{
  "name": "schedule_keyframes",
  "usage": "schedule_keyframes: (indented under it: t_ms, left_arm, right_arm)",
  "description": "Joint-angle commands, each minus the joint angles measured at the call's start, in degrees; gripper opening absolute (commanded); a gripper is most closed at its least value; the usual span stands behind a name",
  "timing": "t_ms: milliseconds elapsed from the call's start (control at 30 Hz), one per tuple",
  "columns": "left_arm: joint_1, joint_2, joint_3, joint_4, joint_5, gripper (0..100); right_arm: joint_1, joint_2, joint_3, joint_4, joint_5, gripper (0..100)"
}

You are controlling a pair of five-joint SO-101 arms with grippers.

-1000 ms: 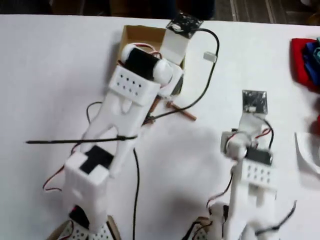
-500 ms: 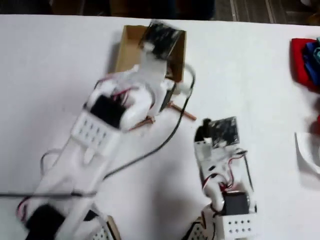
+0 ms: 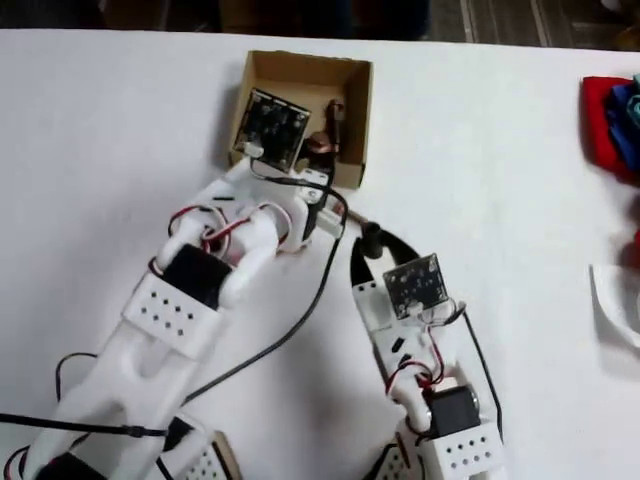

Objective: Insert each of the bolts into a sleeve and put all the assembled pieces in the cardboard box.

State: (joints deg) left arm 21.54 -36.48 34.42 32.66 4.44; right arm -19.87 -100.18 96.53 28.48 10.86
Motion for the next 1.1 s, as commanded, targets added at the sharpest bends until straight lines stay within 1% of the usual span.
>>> schedule_keyframes:
  t_ms: [0, 100, 133, 233, 300, 367, 533, 600, 767, 900, 1067]
  left_arm:
    - [-0.53, -2.55, -0.04, -6.51, 0.62, 3]
    - [-0.26, -2.46, -0.48, -11.69, 5.63, 3]
    - [0.26, -2.55, -0.75, -12.57, 8.26, 3]
    - [2.64, -2.11, -3.12, -11.96, 14.24, 3]
    - [4.13, -2.02, -3.82, -11.69, 16.62, 3]
    - [5.19, -2.02, -4.00, -11.69, 17.41, 3]
    - [6.15, -2.11, -5.23, -11.69, 17.14, 3]
    - [5.80, -2.46, -6.29, -11.52, 17.14, 3]
    - [7.38, -2.46, -8.84, -5.71, 17.14, 3]
    - [9.23, -2.02, -8.57, -4.48, 17.14, 3]
    - [9.05, -1.93, -6.46, -4.40, 17.05, 3]
  right_arm:
    - [-1.19, -0.22, 0.62, -3.12, -0.26, 6.3]
    - [-1.80, 0.04, 0.62, -7.87, -0.35, 1.7]
    - [-1.80, 0.04, 0.62, -9.45, -0.35, 2.3]
    - [-1.80, 0.13, 0.62, -13.58, -0.44, 2.1]
    - [-1.54, 0.13, 0.62, -14.73, -0.53, 2.1]
    - [-1.36, 0.13, 0.62, -15.08, -1.93, 2.1]
    - [-1.36, 0.13, 0.62, -17.80, -9.05, 2.1]
    - [-1.27, 0.31, 0.62, -17.01, -9.23, 2.1]
    - [-1.27, 4.09, 0.70, -16.48, -9.32, 2.1]
    - [-1.27, 8.31, 0.70, -19.91, -9.49, 2.1]
    - [-1.27, 10.68, 0.44, -23.69, -9.41, 2.1]
